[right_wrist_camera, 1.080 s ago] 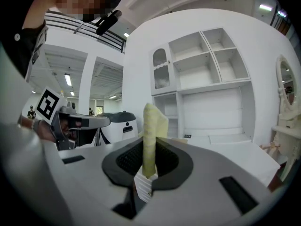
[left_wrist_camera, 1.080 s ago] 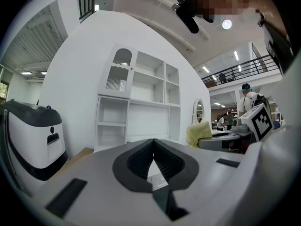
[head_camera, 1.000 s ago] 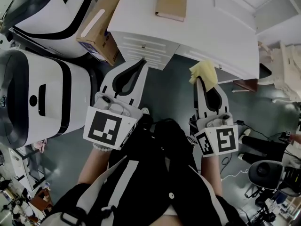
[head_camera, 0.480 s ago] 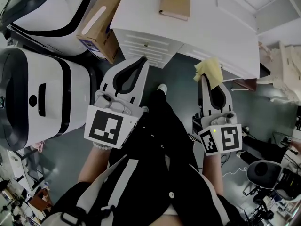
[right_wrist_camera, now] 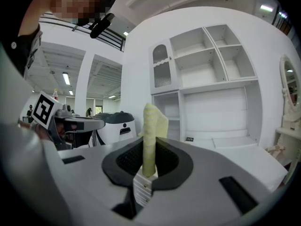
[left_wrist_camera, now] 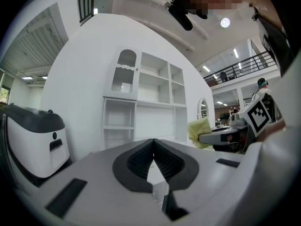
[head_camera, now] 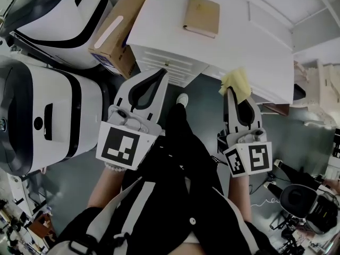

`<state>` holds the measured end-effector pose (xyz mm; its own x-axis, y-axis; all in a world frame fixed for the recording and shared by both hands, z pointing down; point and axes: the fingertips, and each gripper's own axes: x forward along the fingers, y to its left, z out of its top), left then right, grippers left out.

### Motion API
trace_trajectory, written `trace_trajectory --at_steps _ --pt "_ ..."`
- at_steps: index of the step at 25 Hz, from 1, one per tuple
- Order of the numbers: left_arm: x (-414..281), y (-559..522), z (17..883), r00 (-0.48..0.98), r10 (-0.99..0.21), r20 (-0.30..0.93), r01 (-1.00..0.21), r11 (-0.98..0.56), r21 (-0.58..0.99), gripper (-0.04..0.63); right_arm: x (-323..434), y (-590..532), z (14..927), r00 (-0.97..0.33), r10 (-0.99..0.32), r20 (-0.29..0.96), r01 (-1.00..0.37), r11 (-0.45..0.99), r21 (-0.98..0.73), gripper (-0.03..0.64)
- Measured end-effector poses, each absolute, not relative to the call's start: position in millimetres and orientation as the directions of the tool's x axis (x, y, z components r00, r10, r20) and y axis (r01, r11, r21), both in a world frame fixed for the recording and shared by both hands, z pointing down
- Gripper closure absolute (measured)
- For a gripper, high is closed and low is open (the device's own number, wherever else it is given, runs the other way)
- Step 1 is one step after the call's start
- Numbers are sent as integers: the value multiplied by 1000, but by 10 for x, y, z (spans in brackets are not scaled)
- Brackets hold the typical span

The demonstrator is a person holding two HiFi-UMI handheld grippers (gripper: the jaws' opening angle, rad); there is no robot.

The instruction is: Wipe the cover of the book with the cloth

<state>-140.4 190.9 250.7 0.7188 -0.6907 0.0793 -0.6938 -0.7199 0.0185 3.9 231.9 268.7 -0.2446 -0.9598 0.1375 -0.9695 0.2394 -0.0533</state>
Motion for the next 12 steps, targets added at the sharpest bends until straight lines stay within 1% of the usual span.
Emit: trace_trajectory --at_steps 12 --pt "-1060 934 2486 683 -725 92 -730 -683 37 595 359 1243 2666 -304 -940 156 -953 300 -53 578"
